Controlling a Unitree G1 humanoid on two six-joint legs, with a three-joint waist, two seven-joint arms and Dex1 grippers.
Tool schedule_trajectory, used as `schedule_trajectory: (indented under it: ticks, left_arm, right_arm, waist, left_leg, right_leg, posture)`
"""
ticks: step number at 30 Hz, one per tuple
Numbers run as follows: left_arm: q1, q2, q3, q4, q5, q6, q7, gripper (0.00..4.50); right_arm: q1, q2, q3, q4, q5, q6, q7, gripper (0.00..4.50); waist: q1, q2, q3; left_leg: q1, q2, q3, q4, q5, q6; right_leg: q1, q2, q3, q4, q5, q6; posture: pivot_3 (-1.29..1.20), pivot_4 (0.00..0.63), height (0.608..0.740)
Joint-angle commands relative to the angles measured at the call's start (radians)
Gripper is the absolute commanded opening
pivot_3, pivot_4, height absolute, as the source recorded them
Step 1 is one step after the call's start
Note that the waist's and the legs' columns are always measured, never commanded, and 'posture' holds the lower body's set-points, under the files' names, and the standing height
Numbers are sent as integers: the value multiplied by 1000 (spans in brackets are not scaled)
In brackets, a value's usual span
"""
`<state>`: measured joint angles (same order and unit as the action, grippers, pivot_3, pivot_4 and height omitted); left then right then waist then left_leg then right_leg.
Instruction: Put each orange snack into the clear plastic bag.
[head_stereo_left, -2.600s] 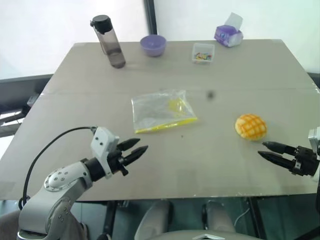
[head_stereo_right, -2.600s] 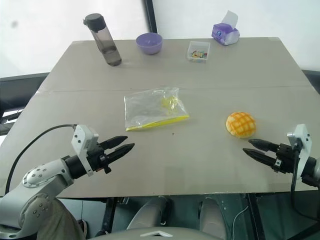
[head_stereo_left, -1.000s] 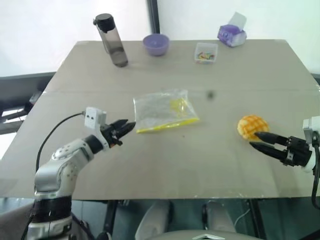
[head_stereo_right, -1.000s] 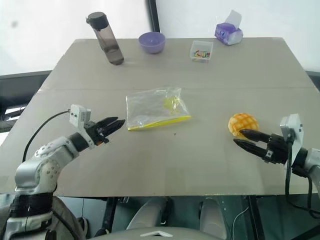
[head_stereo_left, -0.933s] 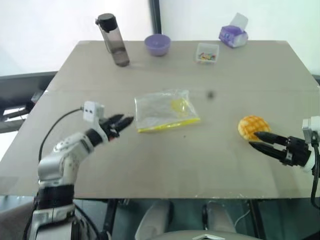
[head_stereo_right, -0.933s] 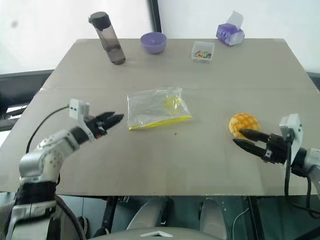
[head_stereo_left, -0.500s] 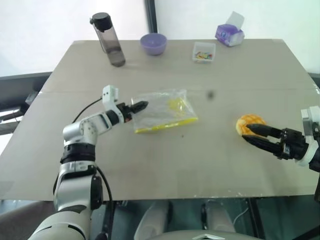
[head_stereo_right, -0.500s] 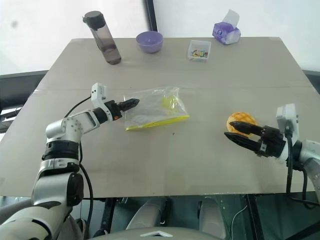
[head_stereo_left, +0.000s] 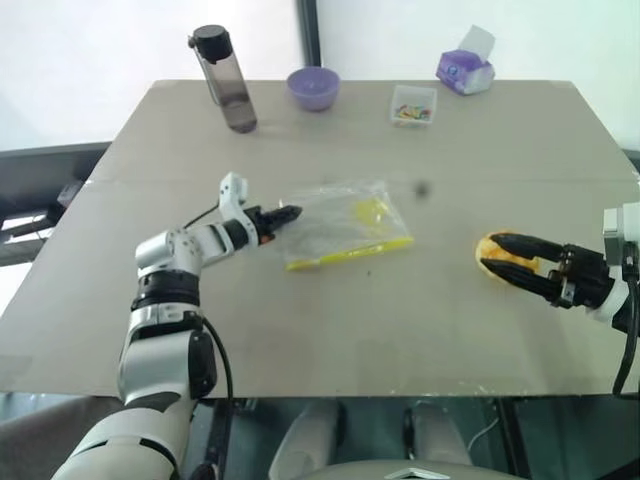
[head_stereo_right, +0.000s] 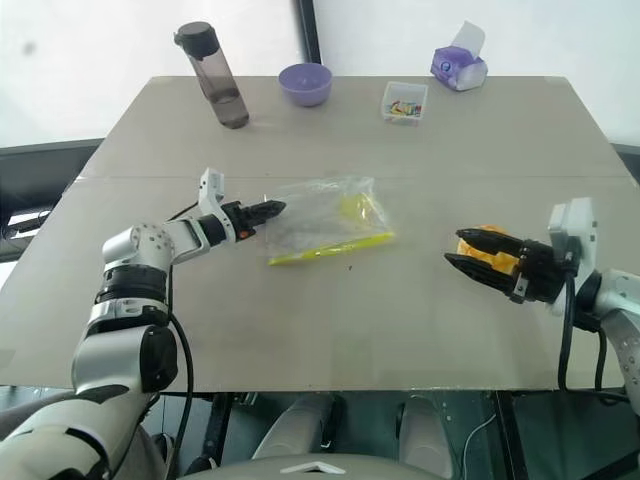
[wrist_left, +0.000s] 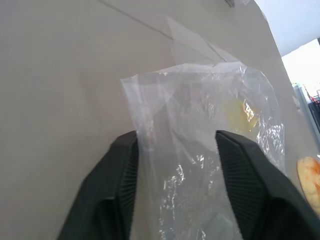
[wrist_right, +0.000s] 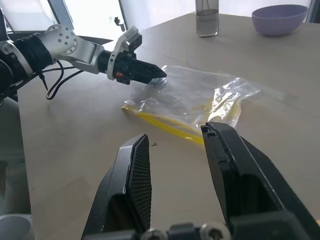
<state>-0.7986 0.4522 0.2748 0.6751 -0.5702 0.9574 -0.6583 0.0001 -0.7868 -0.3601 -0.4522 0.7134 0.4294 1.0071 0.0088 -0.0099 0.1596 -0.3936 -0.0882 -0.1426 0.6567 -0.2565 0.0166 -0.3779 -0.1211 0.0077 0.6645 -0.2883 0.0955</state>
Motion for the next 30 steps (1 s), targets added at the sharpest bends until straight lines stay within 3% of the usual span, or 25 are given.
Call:
schedule_trajectory:
  ticks: [1, 2, 7, 11, 18, 25, 30]
  left_arm:
    - [43, -21, -2, -53, -29, 79, -14, 485]
    - [50, -26, 7, -69, -41, 99, -14, 40]
    - [93, -92, 139, -229, -229, 288, -9, 40]
    - [85, -184, 299, -300, -417, 448, 69, 40]
    - [150, -294, 375, -450, -551, 618, 232, 40]
    - [166, -327, 397, -475, -590, 627, 326, 40]
    - [160, -316, 405, -457, -599, 602, 354, 40]
  right_arm:
    - [-11, -5, -2, -5, -4, -26, 8, 1864]
    - [-14, -4, 1, -1, -8, -28, 9, 1864]
    - [-48, 11, 119, 7, -106, -21, -53, 1864]
    - [-101, 36, 326, 112, -432, -214, -131, 1864]
    - [-312, 119, 523, 418, -796, -471, -309, 1864]
    - [-417, 169, 612, 578, -899, -573, -311, 1864]
    - [-413, 156, 566, 541, -844, -577, -271, 1864]
  waist:
    - [-1, 0, 0]
    - [-1, 0, 0]
    - [-5, 0, 0]
    - [-16, -1, 1]
    - [-40, -1, 1]
    - [-43, -2, 1]
    - [-43, -2, 1]
  left_leg:
    - [0, 0, 0, 0, 0, 0]
    - [0, 0, 0, 0, 0, 0]
    - [0, 0, 0, 0, 0, 0]
    - [-3, 0, -1, 3, 0, 0]
    - [-2, -2, 0, 9, 0, 0]
    - [-3, -2, 1, 12, 0, -1]
    - [-3, -2, 1, 12, 0, -1]
  right_leg:
    - [0, 0, 0, 0, 0, 0]
    - [0, 0, 0, 0, 0, 0]
    - [0, 0, 0, 0, 0, 0]
    - [-1, 0, -1, 1, 0, 0]
    - [-4, 0, 4, 9, 0, 0]
    - [-6, 1, 6, 13, 0, 0]
    - [-7, 1, 7, 13, 0, 0]
  posture:
    - [0, 150, 740]
    - [0, 150, 740]
    - [0, 150, 740]
    - [0, 150, 740]
    - [0, 150, 740]
    - [0, 150, 740]
    - [0, 150, 740]
